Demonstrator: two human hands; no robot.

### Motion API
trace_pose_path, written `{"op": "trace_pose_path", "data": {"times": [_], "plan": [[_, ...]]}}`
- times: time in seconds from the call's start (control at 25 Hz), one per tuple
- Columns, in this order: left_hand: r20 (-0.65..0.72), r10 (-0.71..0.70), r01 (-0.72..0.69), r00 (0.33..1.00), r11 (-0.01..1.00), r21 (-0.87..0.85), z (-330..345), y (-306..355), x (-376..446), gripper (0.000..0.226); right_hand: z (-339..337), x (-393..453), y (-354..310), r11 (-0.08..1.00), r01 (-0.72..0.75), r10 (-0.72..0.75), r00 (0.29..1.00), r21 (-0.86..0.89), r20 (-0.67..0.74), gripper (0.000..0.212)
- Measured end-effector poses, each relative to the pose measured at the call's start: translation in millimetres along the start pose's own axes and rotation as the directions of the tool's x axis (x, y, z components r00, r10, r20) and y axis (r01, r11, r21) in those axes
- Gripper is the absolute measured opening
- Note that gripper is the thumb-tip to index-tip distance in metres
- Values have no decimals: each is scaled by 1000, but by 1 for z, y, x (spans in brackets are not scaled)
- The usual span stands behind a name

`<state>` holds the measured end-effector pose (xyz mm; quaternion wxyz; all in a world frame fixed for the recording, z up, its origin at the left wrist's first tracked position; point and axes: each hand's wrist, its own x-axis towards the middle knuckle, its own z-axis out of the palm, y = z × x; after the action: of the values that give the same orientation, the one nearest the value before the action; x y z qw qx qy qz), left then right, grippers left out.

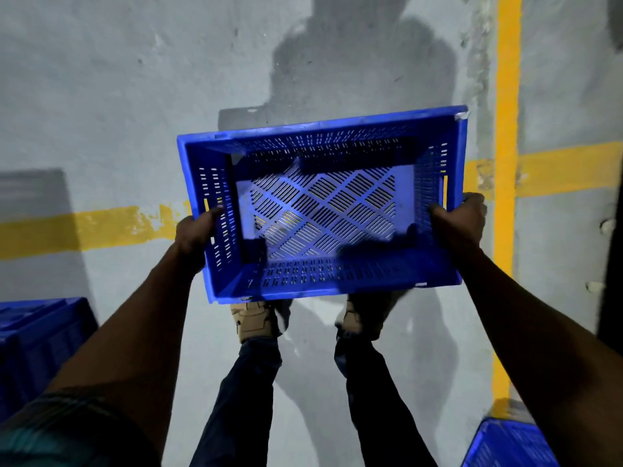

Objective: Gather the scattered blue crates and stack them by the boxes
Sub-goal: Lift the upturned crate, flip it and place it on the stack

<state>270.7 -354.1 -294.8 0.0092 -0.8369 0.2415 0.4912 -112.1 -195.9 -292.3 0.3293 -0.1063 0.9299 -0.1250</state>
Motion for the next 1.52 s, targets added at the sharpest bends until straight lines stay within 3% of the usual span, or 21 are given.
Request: {"op": "trace_pose_path", "data": {"times": [0.12, 0.24, 0.36, 0.48, 0.68, 1.0, 1.16, 1.28, 1.52], "plan": [[49, 15, -14, 999, 1000, -25, -14, -7, -2, 34, -12, -1, 3, 998, -66, 64, 994, 16, 90, 62], [-141, 119, -117, 983, 993, 26, -31, -17, -7, 58, -23, -16, 4, 989, -123, 112, 987, 88, 113, 53], [-291, 231, -181, 929, 965, 188, -58, -19, -39, 63, -43, -46, -5, 991, -30, 21, 998, 127, 67, 30], [-354, 246, -190, 902, 964, 185, -99, -14, -82, 59, -71, -84, -17, 991, 30, -33, 999, 133, 17, 31], [-425, 224, -221, 877, 974, 56, -178, -28, -179, 45, -129, -176, -61, 986, 93, -89, 995, 140, -36, 29], [-475, 245, -356, 845, 921, -158, -327, -76, -337, 55, -246, -352, -127, 944, 296, -266, 943, 143, -200, 34], [-581, 160, -385, 798, 877, -287, -383, -125, -401, 47, -278, -429, -139, 890, 423, -389, 899, 168, -200, 41], [-700, 5, -407, 714, 816, -410, -406, -173, -461, 48, -296, -482, -159, 819, 537, -520, 843, 201, -136, 45], [-780, -227, -520, 583, 634, -573, -394, -271, -558, 50, -330, -537, -182, 637, 727, -742, 669, 257, -52, 44]]}}
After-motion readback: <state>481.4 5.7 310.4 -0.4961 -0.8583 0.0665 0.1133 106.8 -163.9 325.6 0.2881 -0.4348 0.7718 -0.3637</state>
